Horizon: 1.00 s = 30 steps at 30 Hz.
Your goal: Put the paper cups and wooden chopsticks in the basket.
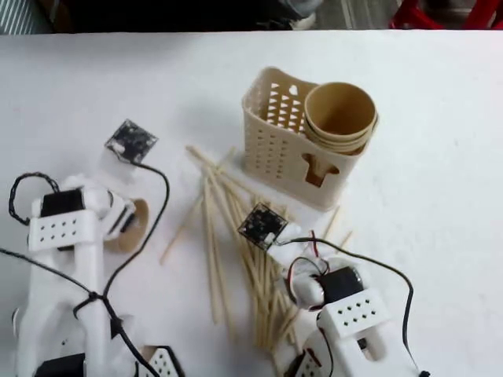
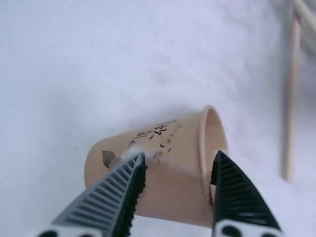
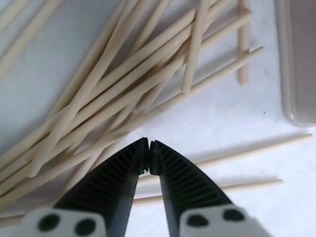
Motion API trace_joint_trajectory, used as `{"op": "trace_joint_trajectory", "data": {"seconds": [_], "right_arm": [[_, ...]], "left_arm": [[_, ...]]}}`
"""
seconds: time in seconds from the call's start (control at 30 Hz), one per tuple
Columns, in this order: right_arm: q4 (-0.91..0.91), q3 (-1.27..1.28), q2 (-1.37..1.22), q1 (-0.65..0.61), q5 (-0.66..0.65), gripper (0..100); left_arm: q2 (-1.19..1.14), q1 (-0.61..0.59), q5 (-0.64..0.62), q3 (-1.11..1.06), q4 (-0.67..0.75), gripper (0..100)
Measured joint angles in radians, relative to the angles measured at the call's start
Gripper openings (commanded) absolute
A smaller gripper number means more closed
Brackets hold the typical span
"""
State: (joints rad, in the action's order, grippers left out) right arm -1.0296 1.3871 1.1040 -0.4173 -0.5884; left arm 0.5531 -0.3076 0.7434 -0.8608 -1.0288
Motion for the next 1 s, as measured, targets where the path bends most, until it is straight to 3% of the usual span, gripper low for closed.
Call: {"op": "trace_joint_trajectory", "data": {"seconds": [0.17, 0.37, 0.67, 1.0], "right_arm": [[0.000, 0.000, 0.000, 0.000, 0.000, 2.4], [0.000, 0.000, 0.000, 0.000, 0.000, 2.4], [0.000, 0.000, 0.000, 0.000, 0.000, 2.4], [0.000, 0.000, 0.000, 0.000, 0.000, 2.4]], "left_arm": [[0.006, -0.014, 0.063, -0.058, 0.089, 3], [0.015, -0.018, 0.092, -0.032, 0.089, 2], [0.002, 0.046, 0.078, 0.193, -0.169, 2], [0.002, 0.238, -0.140, 0.671, -0.367, 2]]}}
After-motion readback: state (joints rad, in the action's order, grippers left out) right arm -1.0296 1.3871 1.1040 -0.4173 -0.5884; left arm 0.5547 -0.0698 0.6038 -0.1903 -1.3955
